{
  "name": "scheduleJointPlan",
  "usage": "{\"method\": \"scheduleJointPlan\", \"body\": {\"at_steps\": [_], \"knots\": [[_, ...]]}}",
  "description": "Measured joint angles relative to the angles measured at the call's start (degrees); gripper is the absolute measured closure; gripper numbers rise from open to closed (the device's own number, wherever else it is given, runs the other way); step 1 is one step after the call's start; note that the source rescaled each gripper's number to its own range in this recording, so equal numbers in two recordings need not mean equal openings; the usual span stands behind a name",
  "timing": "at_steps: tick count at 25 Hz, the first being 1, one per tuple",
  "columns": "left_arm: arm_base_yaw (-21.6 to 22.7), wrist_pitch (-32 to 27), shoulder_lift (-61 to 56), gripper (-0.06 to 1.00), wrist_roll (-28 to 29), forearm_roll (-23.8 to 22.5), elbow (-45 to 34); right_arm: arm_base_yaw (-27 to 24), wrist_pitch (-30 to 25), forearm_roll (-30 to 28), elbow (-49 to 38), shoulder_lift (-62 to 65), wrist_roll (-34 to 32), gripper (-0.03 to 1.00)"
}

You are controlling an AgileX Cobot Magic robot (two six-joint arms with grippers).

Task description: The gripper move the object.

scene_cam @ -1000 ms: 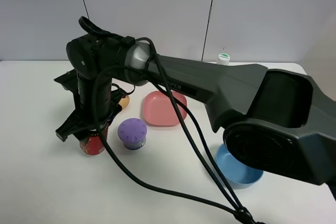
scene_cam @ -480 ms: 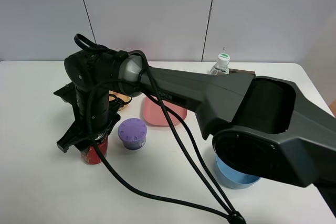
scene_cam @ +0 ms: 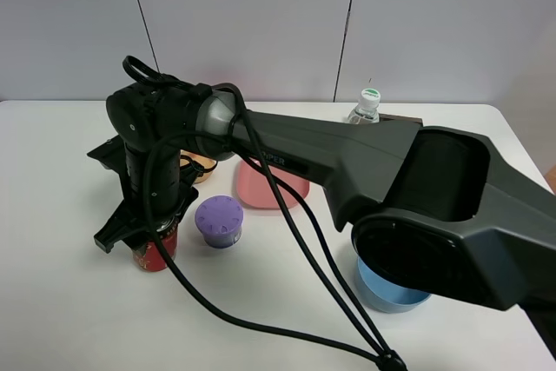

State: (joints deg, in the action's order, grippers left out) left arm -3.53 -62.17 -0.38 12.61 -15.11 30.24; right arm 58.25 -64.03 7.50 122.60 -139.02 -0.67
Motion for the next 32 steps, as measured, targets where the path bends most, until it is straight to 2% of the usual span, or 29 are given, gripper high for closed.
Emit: {"method": "scheduleJointPlan", "body": {"at_steps": [10, 17, 26, 30, 32], "knots": [[0.00, 0.00, 0.00, -0.06, 0.00, 0.00, 0.00, 0.00, 1.08, 0.22, 0.00, 0.00, 0.20, 0.17], [0.00, 0.00, 0.00, -0.06, 0.00, 0.00, 0.00, 0.06, 1.29, 1.18, 0.32, 0.05, 0.67, 0.01], [0.00, 0.00, 0.00, -0.06, 0.00, 0.00, 0.00, 0.06, 2.25, 0.57, 0.32, 6.99, 0.67, -0.01], [0.00, 0.00, 0.00, -0.06, 0.00, 0.00, 0.00, 0.06, 3.41, -3.33, 0.32, 15.39, 0.36, -0.02], [0.00, 0.00, 0.00, -0.06, 0.00, 0.00, 0.00, 0.06, 4.92, -7.91, 0.32, 19.79, -0.37, -0.01]]}}
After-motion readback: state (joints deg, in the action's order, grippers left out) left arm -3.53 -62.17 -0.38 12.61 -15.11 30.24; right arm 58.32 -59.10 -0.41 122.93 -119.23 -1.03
